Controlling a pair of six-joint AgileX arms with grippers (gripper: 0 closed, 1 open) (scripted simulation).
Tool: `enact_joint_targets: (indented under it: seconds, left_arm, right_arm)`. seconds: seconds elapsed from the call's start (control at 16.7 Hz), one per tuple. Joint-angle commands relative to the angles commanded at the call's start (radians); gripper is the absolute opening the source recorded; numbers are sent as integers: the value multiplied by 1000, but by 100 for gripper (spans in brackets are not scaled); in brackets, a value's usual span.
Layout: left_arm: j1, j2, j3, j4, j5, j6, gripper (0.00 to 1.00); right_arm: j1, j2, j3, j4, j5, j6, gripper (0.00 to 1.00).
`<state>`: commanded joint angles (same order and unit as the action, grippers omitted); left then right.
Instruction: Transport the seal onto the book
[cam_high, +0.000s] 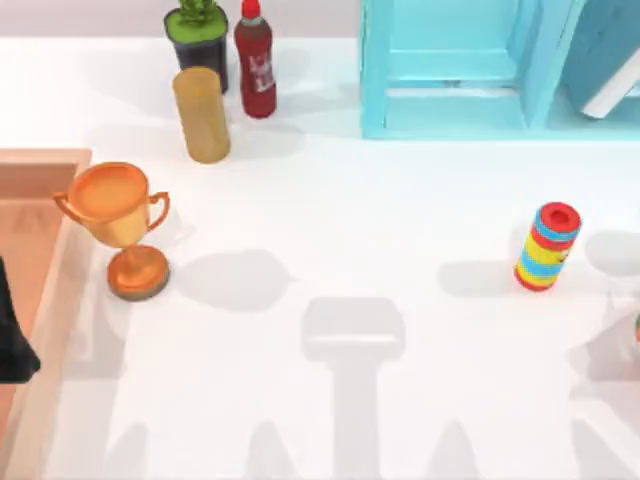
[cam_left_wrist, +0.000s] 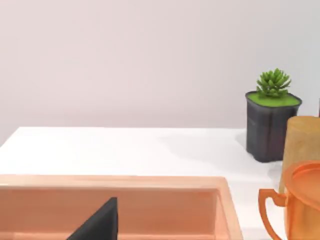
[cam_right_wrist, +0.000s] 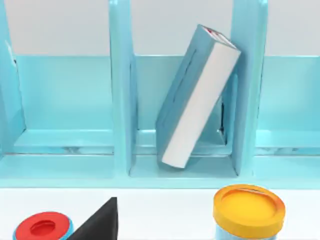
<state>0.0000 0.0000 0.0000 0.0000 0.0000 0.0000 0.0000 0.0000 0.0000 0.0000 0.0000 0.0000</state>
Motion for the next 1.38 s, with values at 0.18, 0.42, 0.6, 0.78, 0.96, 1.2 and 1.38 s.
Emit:
enact_joint_targets:
  seconds: [0.18,0.42,0.6,0.78,0.96,1.2,1.38]
  left_arm:
    - [0,0,0,0,0,0,100]
    - [0,0,0,0,0,0,100]
    - [0,0,0,0,0,0,100]
    - [0,0,0,0,0,0,100]
    - [0,0,0,0,0,0,100]
    - [0,0,0,0,0,0,100]
    - [0,0,0,0,0,0,100]
  right_arm:
    - [-1,10,5,6,-1,3,100]
    - [-11,157,78,93,-17,36,100]
    - [-26,376,174,207,-38,80,100]
    - [-44,660,291,346,-63,134,100]
    - [-64,978,418,498,-90,192,100]
    - [-89,1399,585,695,-127,267,100]
    - [-105,1674,693,821,-151,315,100]
